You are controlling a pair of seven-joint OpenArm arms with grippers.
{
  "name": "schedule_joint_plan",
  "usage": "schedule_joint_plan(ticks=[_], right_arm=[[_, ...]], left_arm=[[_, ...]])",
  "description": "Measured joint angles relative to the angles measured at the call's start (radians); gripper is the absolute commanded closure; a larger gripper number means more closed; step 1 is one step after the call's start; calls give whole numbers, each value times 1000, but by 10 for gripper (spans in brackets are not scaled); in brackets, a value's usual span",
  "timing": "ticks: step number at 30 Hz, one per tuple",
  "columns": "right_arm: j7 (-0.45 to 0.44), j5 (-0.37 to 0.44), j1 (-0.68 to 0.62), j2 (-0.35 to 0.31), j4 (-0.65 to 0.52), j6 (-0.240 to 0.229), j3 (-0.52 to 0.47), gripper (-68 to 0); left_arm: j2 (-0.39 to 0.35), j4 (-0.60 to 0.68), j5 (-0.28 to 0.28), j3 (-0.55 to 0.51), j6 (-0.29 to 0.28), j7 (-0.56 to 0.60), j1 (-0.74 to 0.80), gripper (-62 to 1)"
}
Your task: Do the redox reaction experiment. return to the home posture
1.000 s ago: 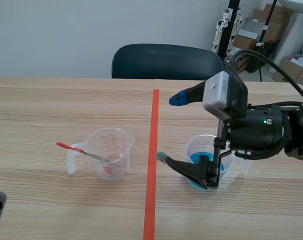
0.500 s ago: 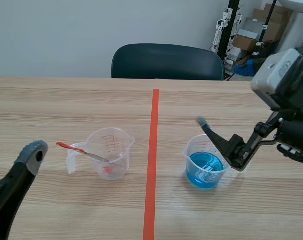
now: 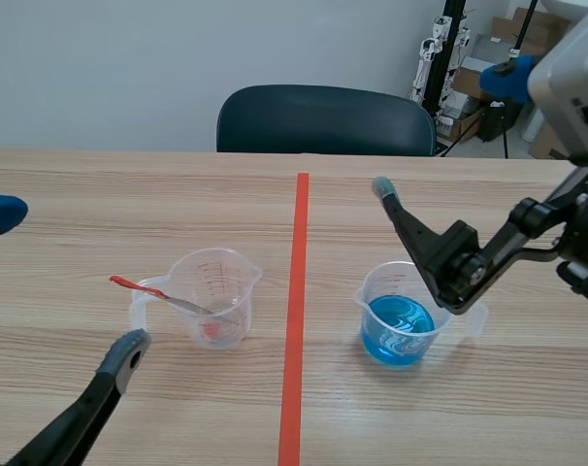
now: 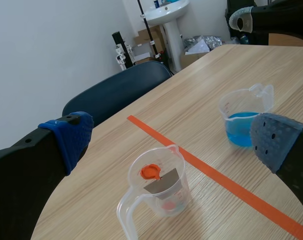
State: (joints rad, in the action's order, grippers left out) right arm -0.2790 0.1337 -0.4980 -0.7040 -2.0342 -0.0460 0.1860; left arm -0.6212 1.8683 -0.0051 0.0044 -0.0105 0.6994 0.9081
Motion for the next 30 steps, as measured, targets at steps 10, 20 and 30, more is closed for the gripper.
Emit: schedule_joint_plan(ticks=[10, 20, 30], right_arm=[[-2, 80, -192, 0, -77, 1, -158, -679], [-13, 80, -369, 0, -87, 0, -286, -679], [-7, 79, -434, 0, -87, -14, -355, -679]], left_arm=[[-52, -1, 0, 0, 18, -37, 0, -623], [-132, -1, -5, -1, 18, -37, 0, -623], [-146, -2, -16, -1, 29, -78, -21, -623]])
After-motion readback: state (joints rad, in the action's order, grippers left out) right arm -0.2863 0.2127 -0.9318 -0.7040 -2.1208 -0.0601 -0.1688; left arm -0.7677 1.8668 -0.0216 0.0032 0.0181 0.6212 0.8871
